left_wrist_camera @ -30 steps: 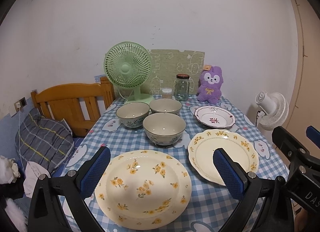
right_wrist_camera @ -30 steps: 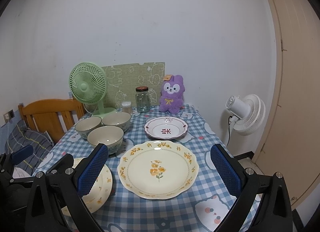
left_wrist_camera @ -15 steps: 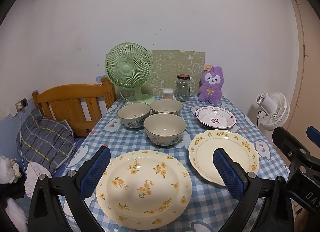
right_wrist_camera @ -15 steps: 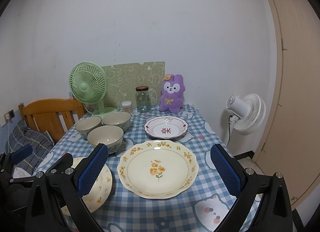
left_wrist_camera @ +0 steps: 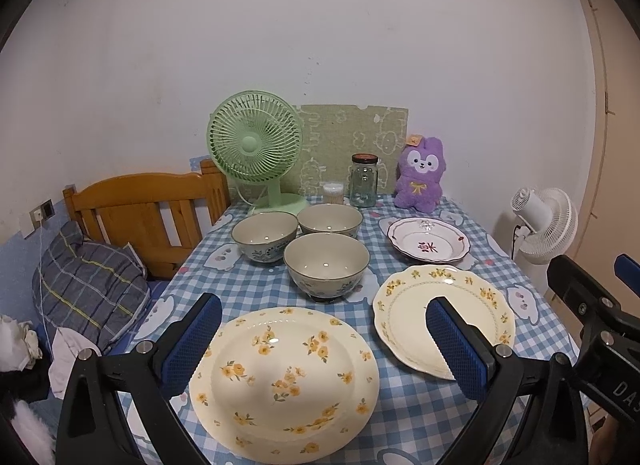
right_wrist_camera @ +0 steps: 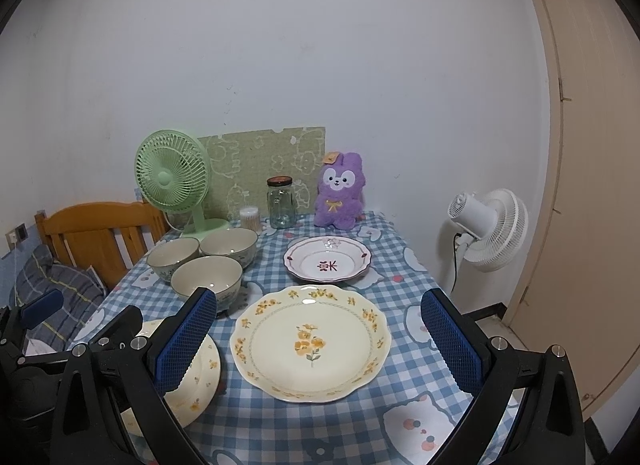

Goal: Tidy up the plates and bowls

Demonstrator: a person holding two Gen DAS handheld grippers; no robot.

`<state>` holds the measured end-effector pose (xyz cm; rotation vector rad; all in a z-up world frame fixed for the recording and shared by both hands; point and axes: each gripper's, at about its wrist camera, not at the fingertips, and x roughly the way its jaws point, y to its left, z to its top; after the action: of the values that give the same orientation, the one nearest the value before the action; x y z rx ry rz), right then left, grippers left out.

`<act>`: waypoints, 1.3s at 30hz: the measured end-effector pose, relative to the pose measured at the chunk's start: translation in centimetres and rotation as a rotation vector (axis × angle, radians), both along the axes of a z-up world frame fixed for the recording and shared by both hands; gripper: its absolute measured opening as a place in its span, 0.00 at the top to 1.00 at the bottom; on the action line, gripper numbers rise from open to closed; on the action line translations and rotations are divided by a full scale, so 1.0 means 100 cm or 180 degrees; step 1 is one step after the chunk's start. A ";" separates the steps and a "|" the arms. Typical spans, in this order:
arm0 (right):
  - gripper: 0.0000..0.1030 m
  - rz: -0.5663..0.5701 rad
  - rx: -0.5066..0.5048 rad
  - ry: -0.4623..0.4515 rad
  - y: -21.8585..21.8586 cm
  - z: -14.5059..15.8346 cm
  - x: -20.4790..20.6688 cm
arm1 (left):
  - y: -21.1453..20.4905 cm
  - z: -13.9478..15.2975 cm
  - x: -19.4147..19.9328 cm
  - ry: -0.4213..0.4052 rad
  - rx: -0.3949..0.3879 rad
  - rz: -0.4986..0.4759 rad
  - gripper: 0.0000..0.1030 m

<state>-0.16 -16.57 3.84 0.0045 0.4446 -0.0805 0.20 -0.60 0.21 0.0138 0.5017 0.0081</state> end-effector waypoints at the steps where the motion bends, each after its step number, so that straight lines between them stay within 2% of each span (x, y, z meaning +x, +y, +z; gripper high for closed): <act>1: 0.00 -0.0007 0.0004 0.0014 0.000 0.000 0.001 | -0.001 0.000 0.001 0.0017 -0.0001 -0.0006 0.01; 14: 0.00 -0.0023 0.0021 0.0020 -0.004 -0.002 0.000 | -0.005 0.000 0.001 0.0027 0.0010 -0.0040 0.01; 21: 0.00 -0.0044 0.0026 0.0064 -0.006 -0.003 0.004 | -0.011 -0.003 0.005 -0.0047 -0.0064 -0.0064 0.04; 39: 0.03 -0.0062 0.0096 0.0365 -0.025 -0.028 0.058 | -0.032 -0.022 0.061 0.0273 -0.0083 -0.0129 0.10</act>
<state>5.63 -19.02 1.00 0.0339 0.5605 -0.0935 6.32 -3.80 -2.03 -0.0012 0.5870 -0.0389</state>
